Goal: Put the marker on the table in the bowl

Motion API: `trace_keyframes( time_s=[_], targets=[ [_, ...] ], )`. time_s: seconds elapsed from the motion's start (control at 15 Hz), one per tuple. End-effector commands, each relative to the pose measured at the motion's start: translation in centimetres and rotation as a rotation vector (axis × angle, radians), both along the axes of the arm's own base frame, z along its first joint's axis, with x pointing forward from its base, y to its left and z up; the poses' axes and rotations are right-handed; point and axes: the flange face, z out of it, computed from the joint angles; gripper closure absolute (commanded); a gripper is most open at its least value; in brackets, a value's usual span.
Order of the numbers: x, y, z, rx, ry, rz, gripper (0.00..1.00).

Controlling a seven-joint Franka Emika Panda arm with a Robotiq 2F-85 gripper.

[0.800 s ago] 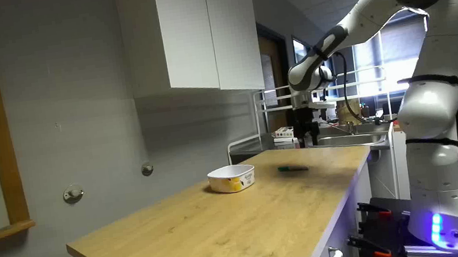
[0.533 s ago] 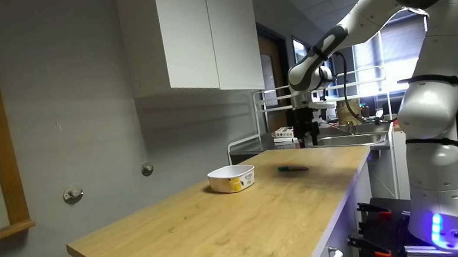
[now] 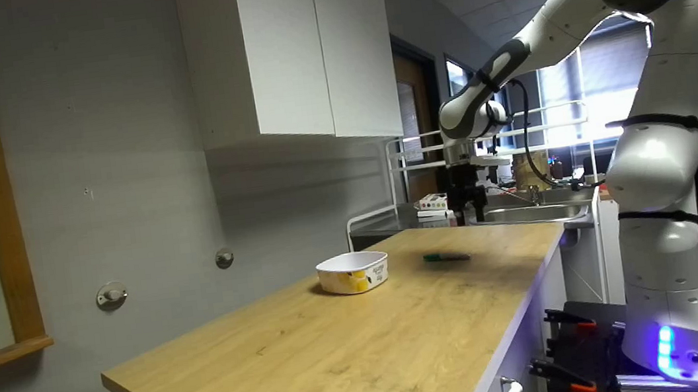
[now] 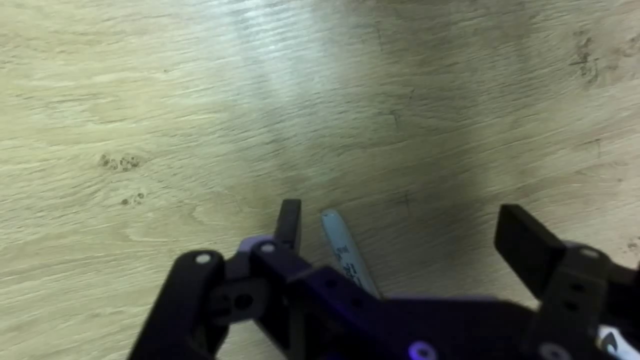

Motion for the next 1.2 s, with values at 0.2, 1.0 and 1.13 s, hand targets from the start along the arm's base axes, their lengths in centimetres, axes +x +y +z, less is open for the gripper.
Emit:
trace_keyframes(
  time_s=[0.2,1.0,1.13],
  targets=[
    [1.2,-0.2,0.0,-0.065,0.002,0.027,0.0],
    [6.4,1.6,-5.7,-0.233,0.154,0.21,0.0],
    [7.1,1.3,-7.3,-0.218,0.184,0.216,0.0]
  ],
)
